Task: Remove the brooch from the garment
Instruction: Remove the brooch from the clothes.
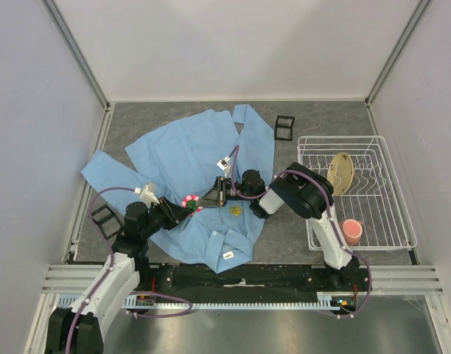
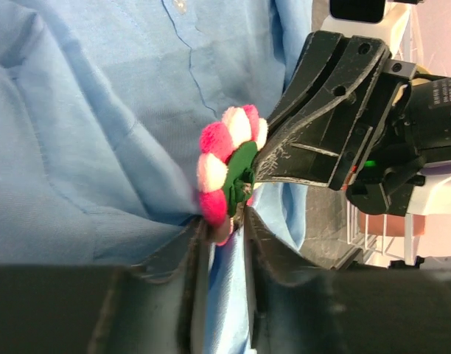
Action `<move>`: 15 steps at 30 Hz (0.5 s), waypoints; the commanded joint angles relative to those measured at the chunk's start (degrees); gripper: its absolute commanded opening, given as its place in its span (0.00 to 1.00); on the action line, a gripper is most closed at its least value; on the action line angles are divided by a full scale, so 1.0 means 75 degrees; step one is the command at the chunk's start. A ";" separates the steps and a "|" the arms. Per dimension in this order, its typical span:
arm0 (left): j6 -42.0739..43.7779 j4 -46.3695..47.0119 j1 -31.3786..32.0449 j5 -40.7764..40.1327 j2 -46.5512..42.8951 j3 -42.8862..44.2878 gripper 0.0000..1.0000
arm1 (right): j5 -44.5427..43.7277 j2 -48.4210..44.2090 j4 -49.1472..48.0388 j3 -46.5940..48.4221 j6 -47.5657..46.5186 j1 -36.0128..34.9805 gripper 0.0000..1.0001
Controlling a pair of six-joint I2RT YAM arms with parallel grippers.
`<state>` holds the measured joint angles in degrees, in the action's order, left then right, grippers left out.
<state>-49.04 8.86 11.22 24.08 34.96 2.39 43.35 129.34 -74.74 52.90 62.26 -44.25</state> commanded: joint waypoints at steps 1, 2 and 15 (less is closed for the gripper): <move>0.0128 -0.0195 0.0015 0.0060 -0.0453 0.0138 0.38 | 0.0231 -0.0218 -0.0429 0.0012 -0.0075 -0.0171 0.00; 0.0174 -0.0348 0.0015 -0.0010 -0.0559 0.0196 0.41 | 0.0231 -0.0206 -0.0418 0.0024 -0.0086 -0.0170 0.00; -0.0540 -0.0398 -0.0067 -0.0327 -0.1276 -0.0155 0.22 | 0.0442 -0.0159 -0.0359 0.0141 0.0042 -0.0112 0.04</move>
<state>-50.22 0.10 11.20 21.32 24.69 2.44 44.31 129.34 -75.02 52.90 62.74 -44.80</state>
